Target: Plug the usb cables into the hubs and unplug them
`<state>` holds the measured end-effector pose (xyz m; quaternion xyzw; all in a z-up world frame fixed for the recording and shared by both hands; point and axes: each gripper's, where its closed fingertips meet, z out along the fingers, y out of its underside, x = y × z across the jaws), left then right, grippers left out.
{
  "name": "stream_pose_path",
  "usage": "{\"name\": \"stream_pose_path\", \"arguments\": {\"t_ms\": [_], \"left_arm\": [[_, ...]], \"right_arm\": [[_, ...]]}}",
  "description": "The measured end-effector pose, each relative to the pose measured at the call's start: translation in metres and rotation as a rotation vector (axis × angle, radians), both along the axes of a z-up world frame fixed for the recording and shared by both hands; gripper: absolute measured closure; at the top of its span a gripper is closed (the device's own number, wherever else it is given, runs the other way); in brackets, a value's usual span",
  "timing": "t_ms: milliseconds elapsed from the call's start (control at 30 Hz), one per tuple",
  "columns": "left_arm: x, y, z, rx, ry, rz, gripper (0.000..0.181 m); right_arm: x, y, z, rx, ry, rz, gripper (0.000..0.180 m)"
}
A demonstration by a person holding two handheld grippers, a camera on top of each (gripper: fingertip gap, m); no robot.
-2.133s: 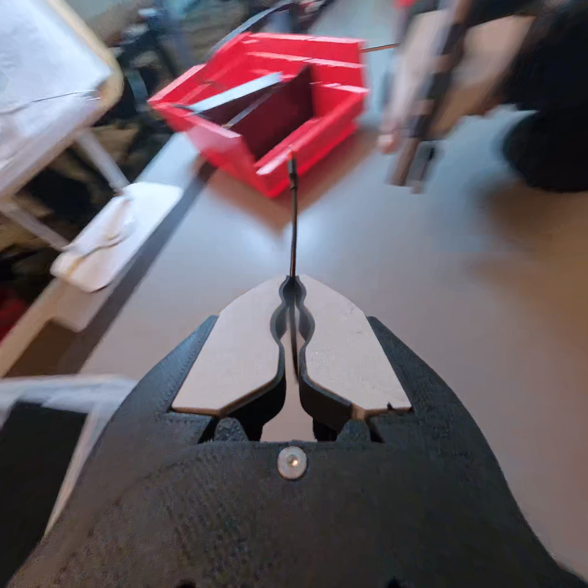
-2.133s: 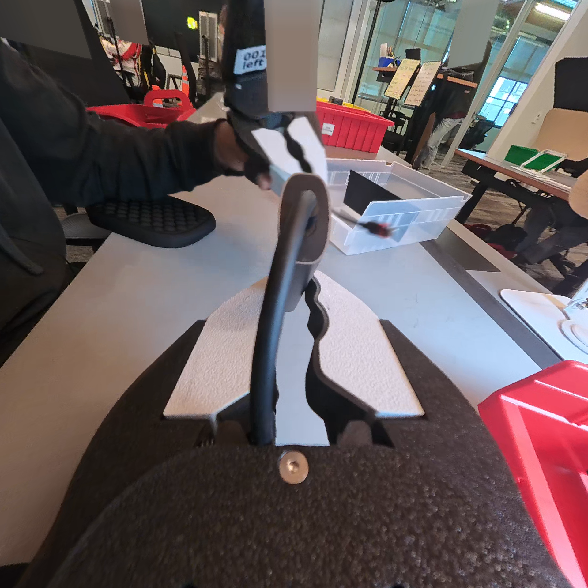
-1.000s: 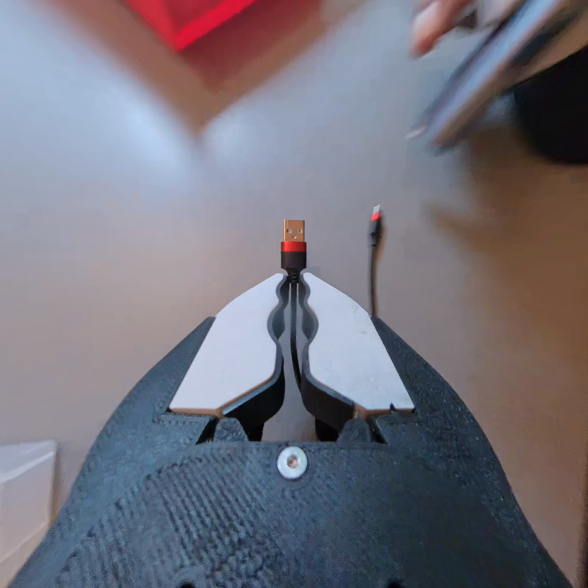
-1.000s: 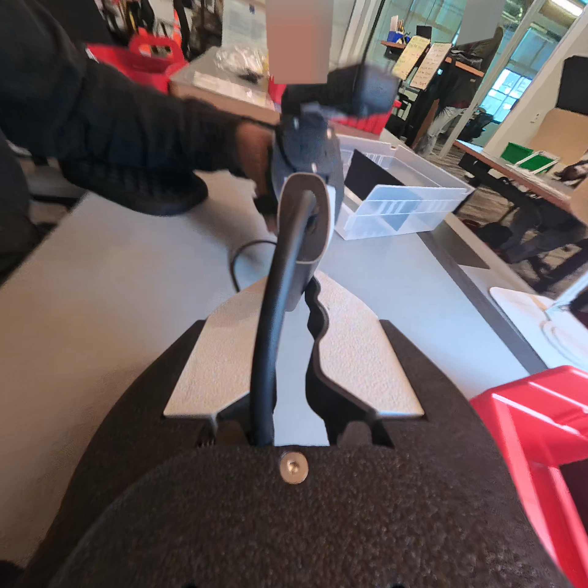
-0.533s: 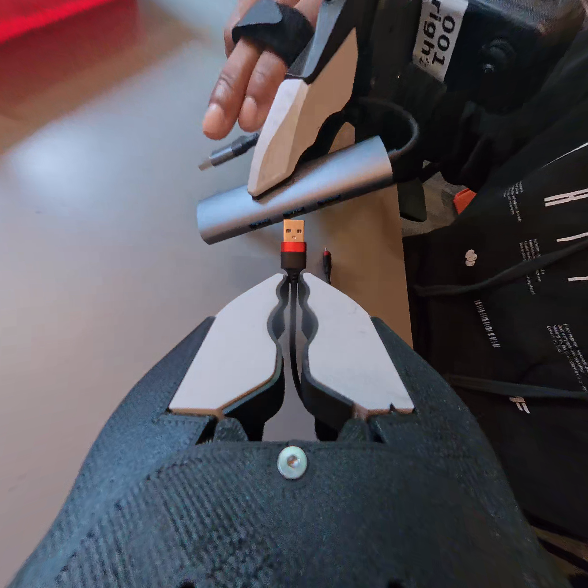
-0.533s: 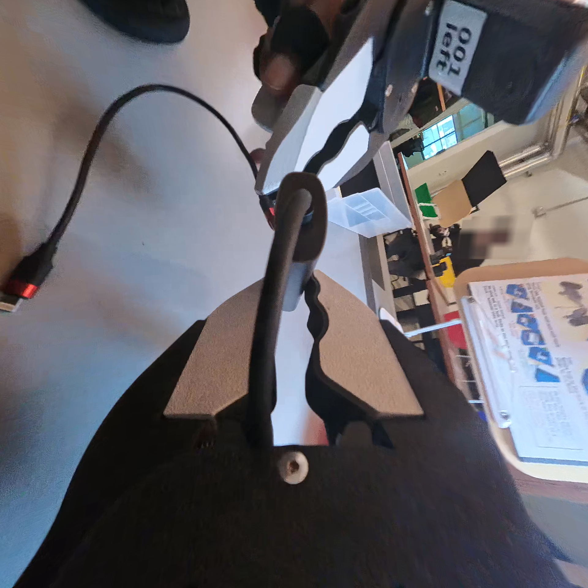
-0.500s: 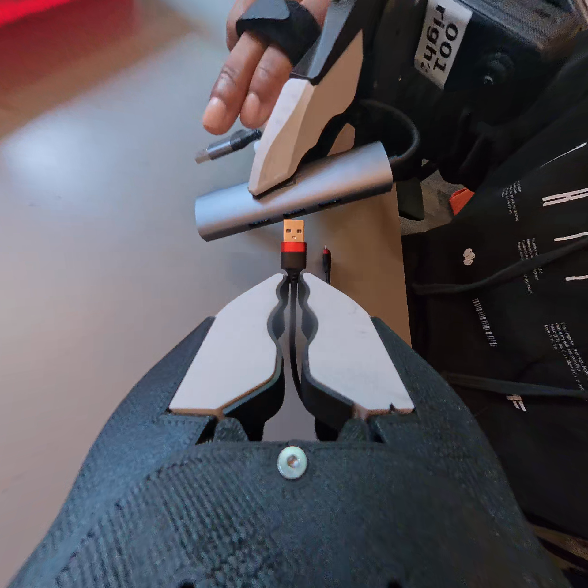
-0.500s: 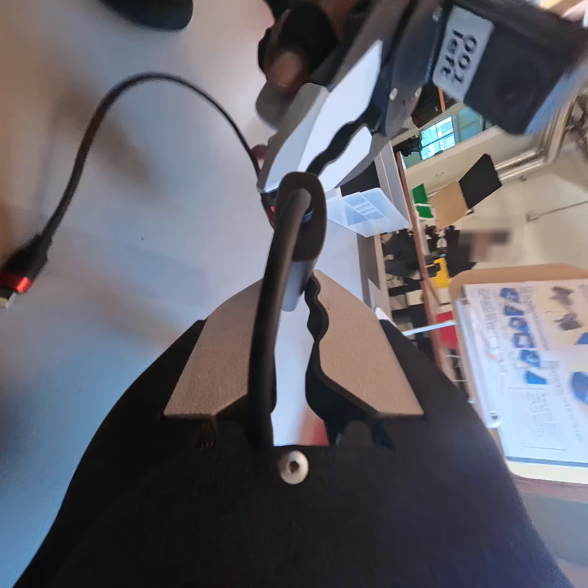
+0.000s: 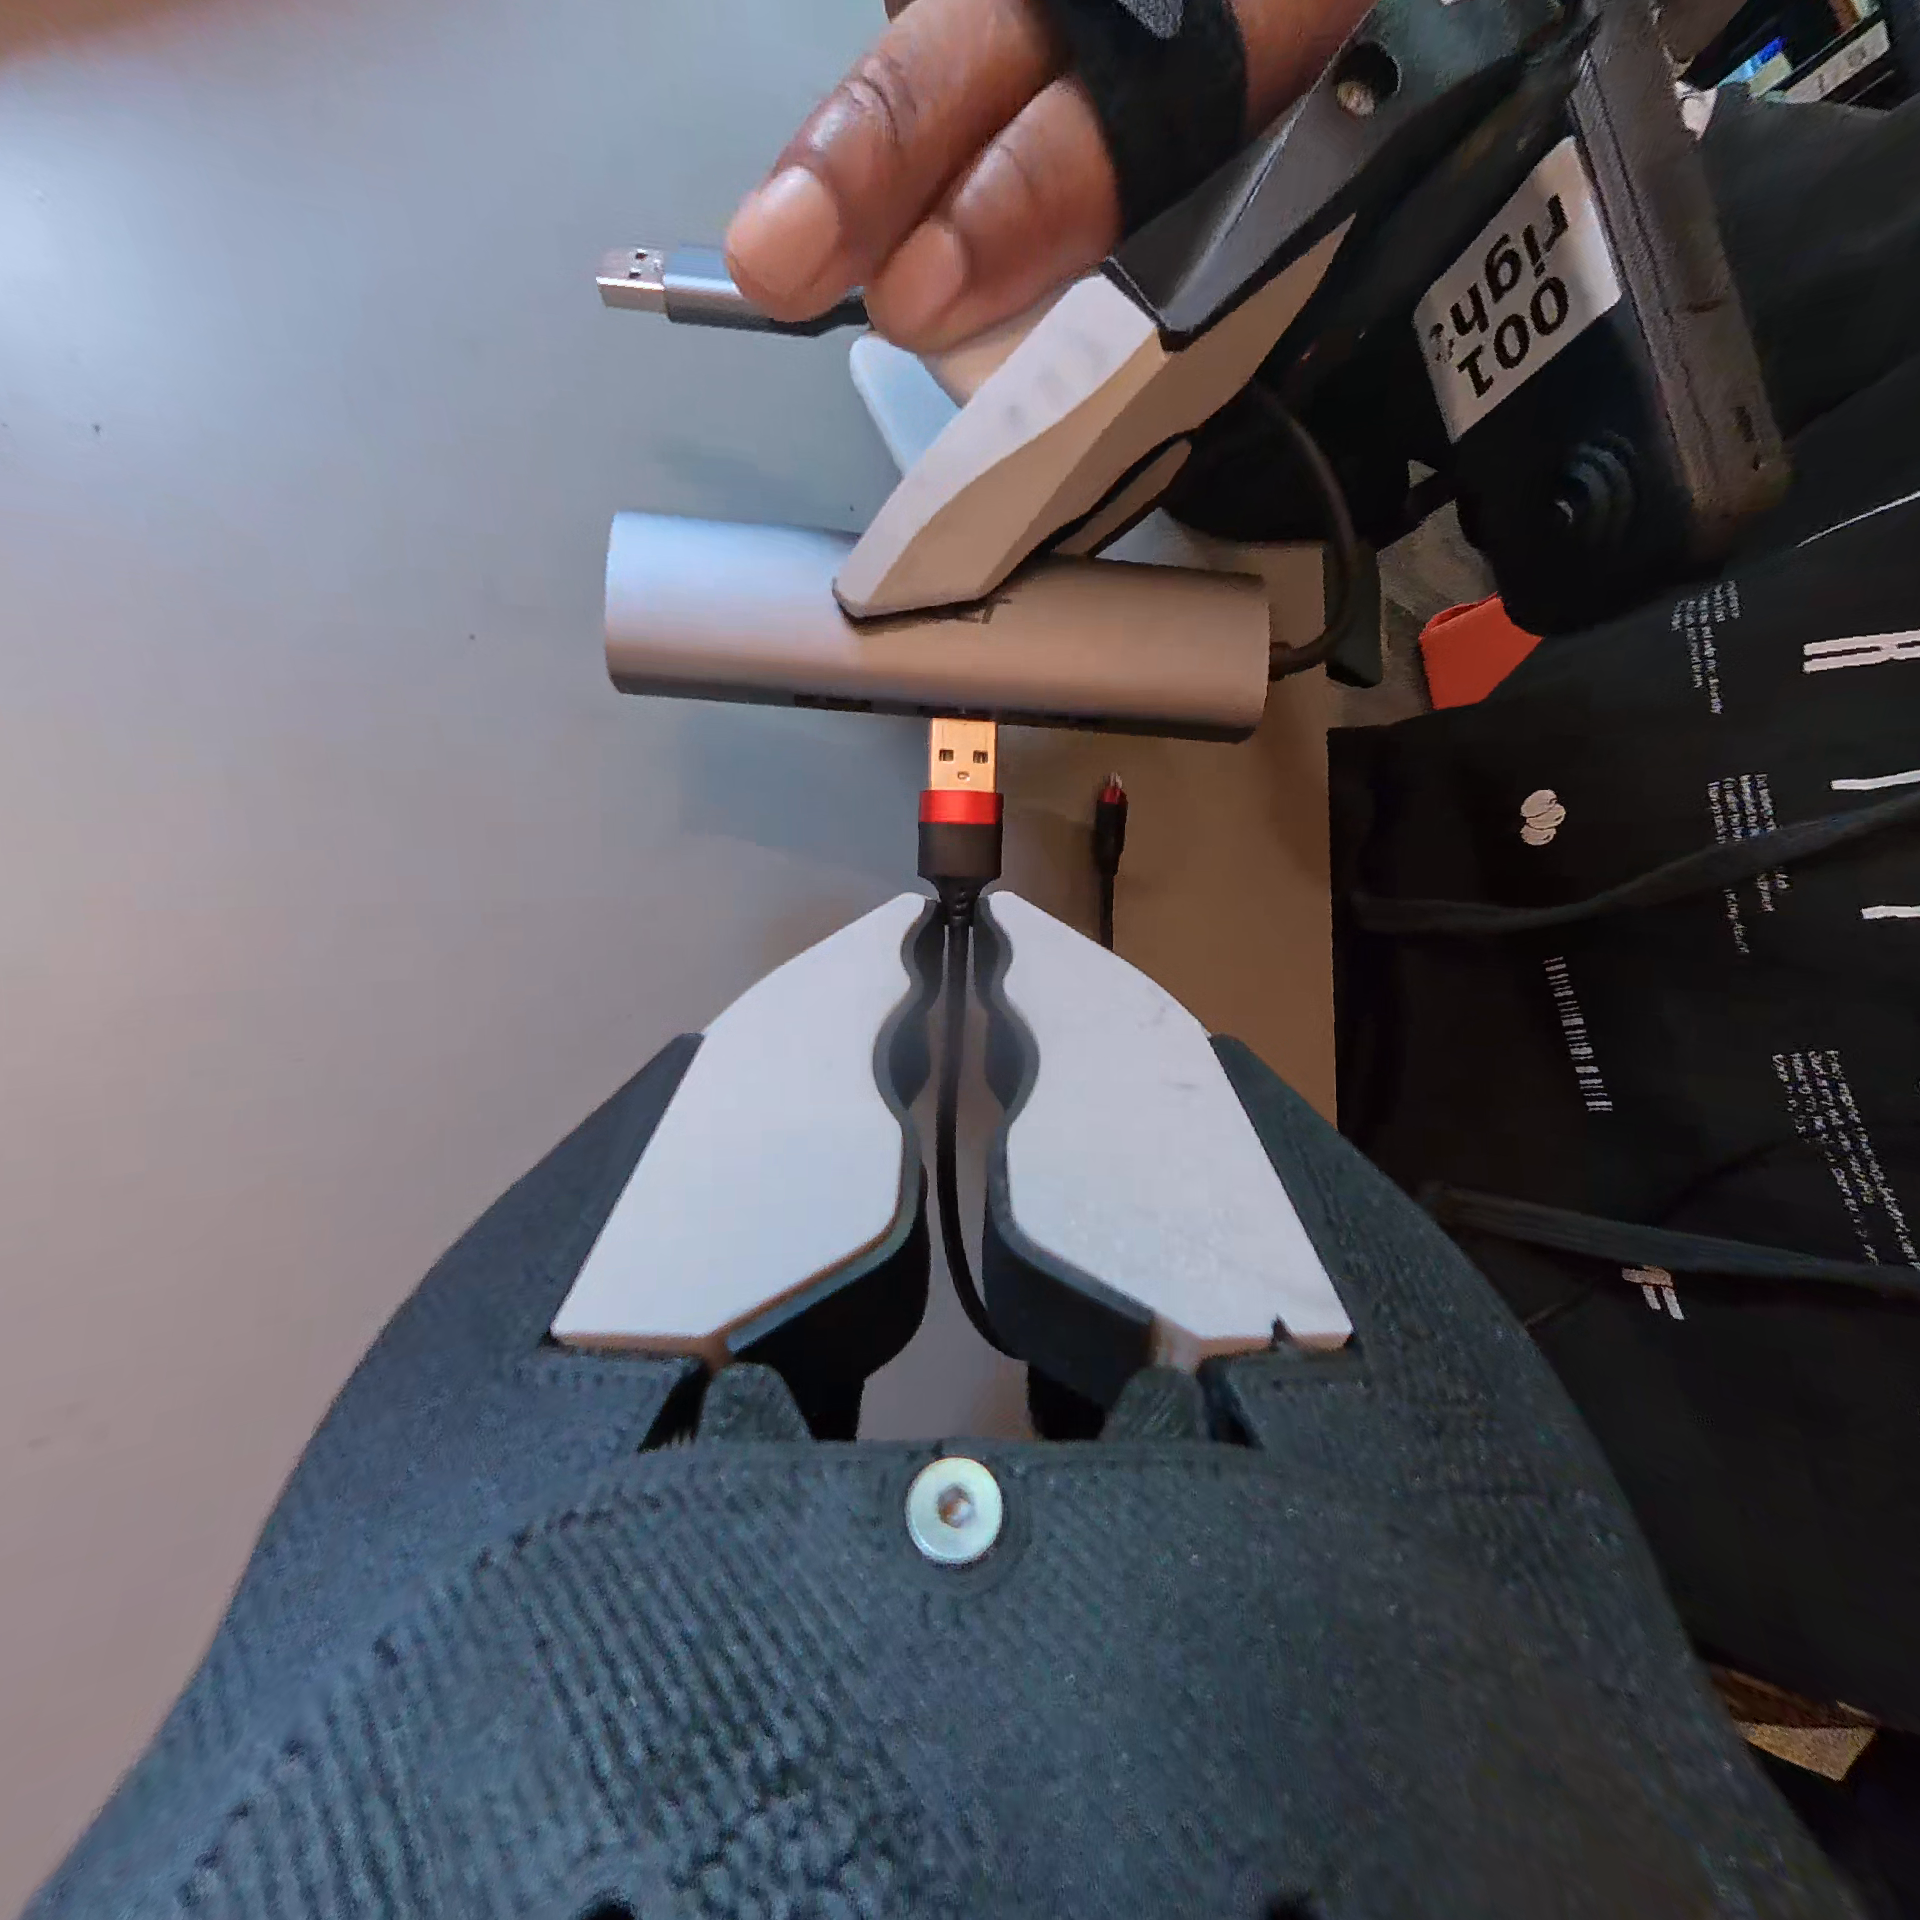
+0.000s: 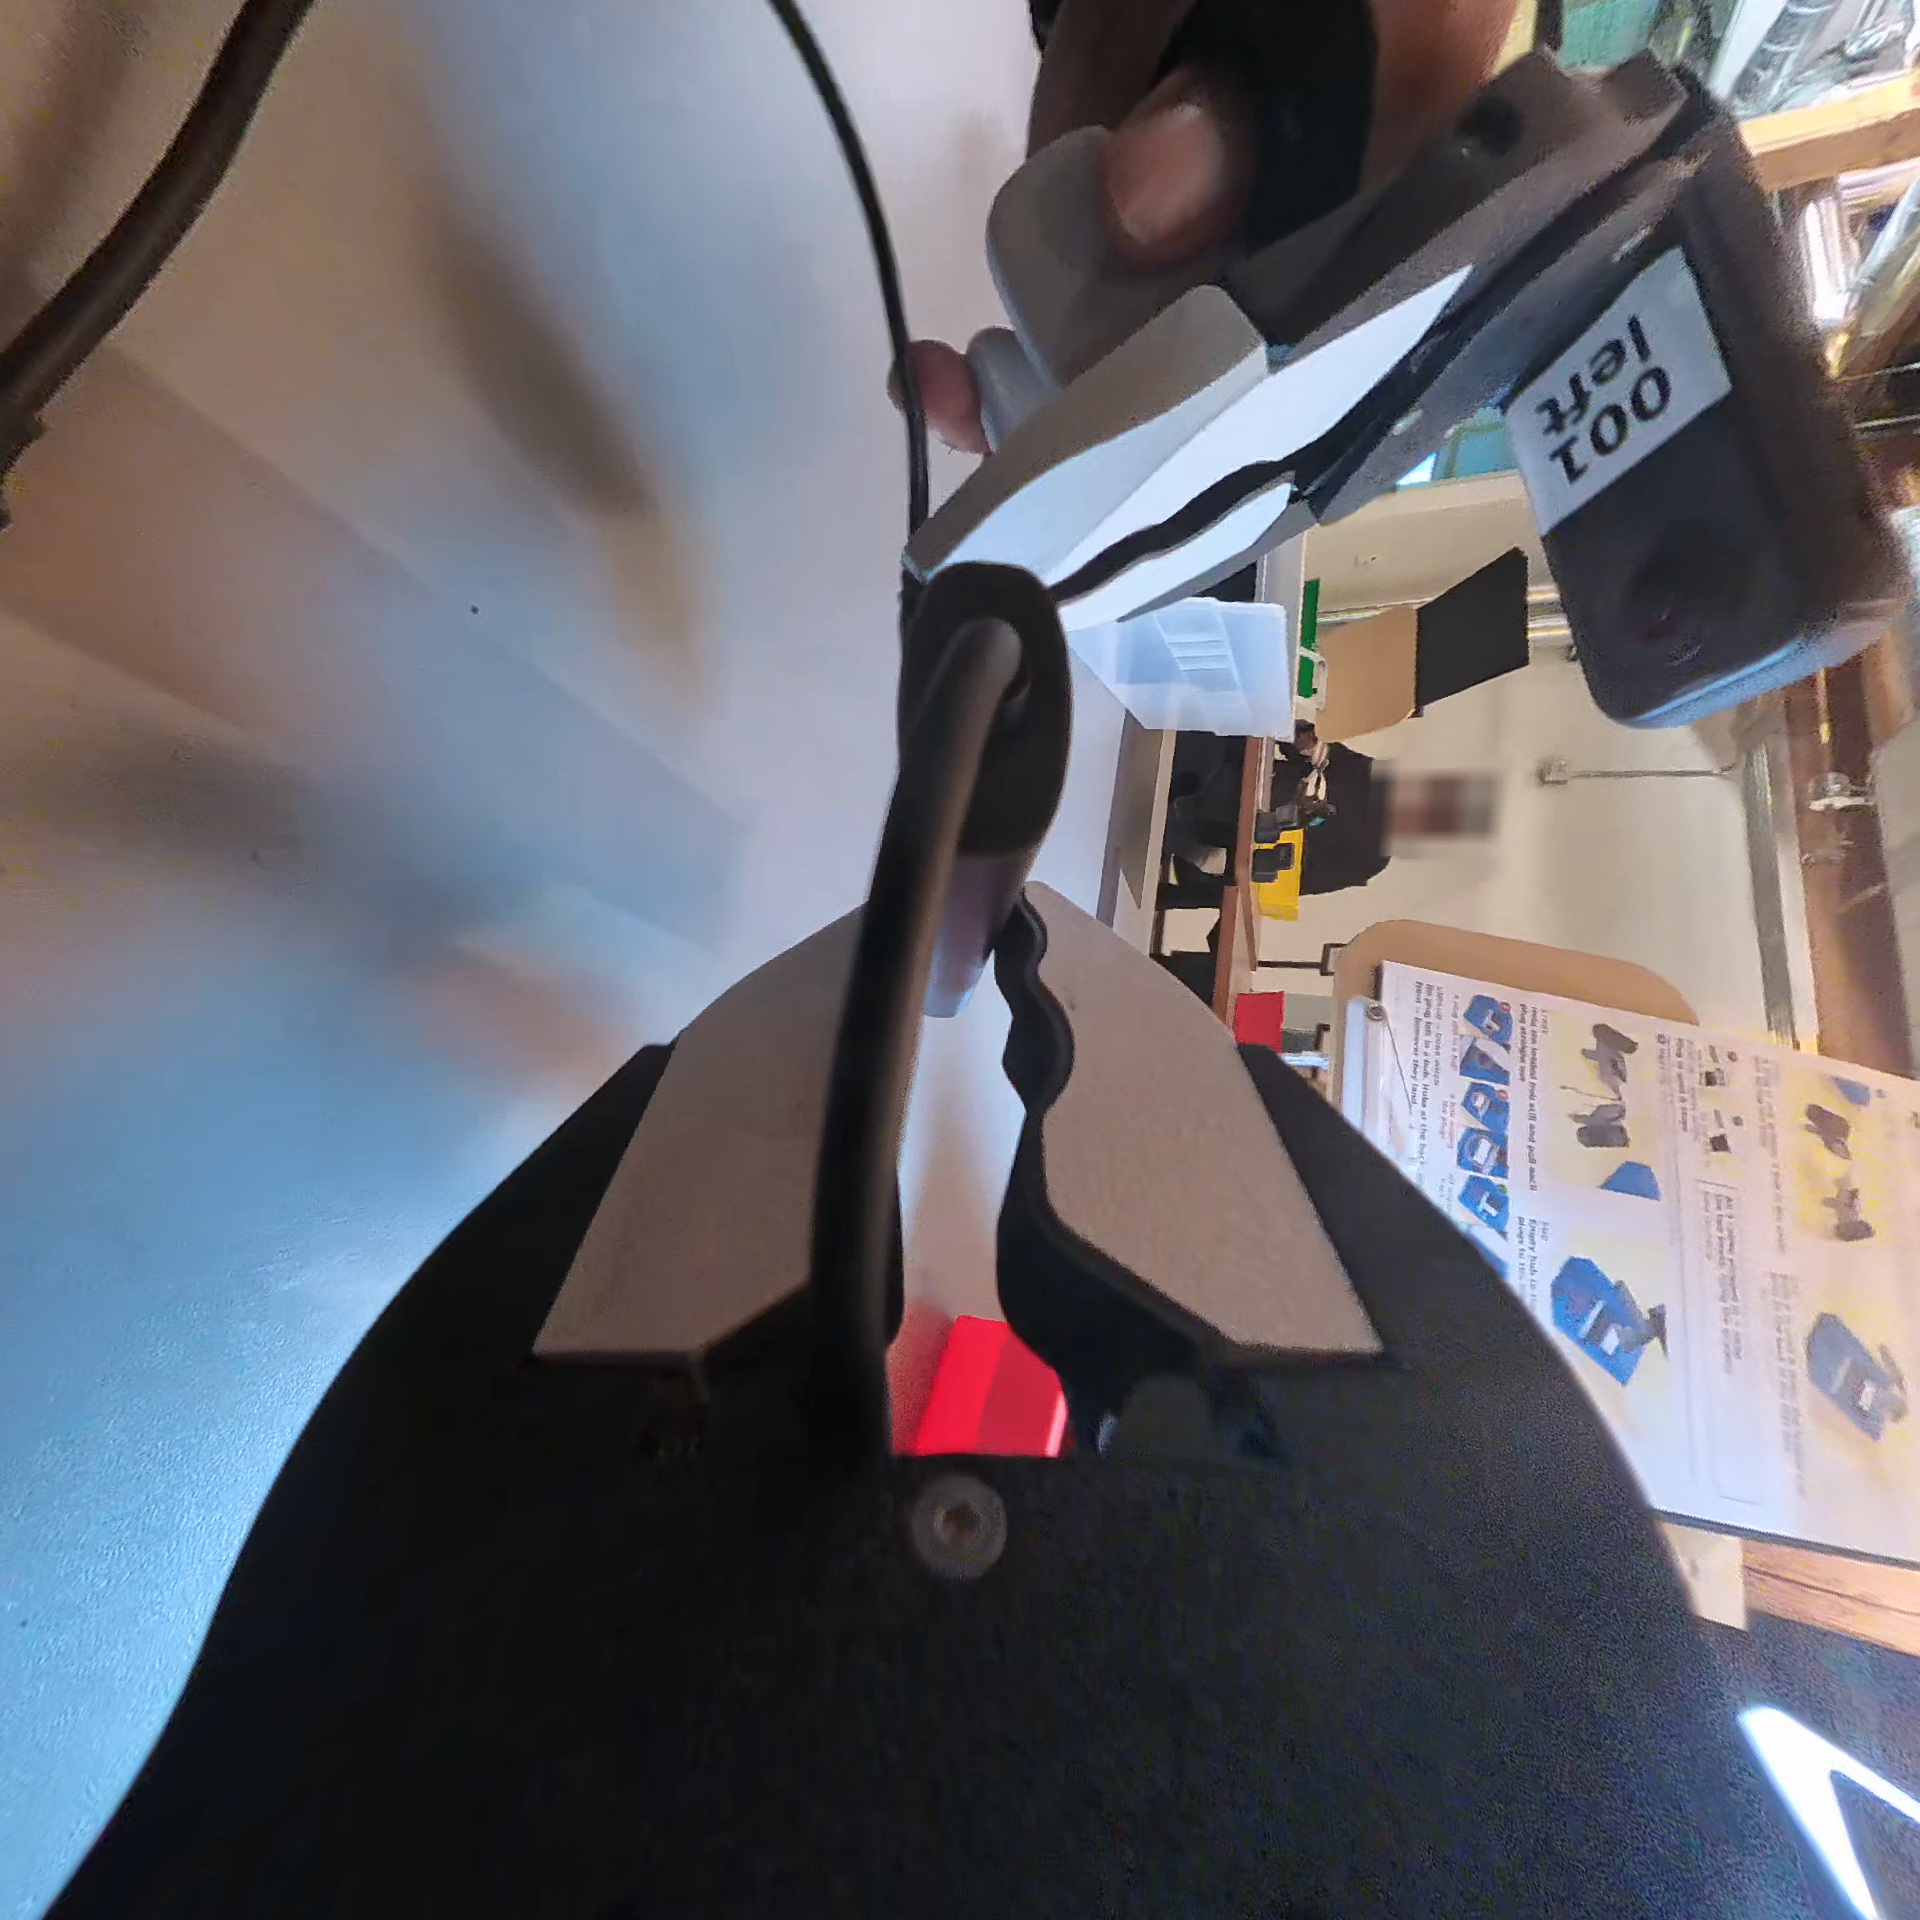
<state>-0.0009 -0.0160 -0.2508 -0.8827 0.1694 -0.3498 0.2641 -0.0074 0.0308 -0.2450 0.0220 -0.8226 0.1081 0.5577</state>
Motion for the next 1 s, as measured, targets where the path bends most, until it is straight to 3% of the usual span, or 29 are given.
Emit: {"name": "stream_pose_path", "arguments": {"t_ms": [1000], "left_arm": [[-0.003, -0.009, -0.006, -0.01, 0.023, -0.021, 0.176]], "right_arm": [[0.0, -0.012, -0.009, 0.03, 0.009, 0.029, 0.162]]}}
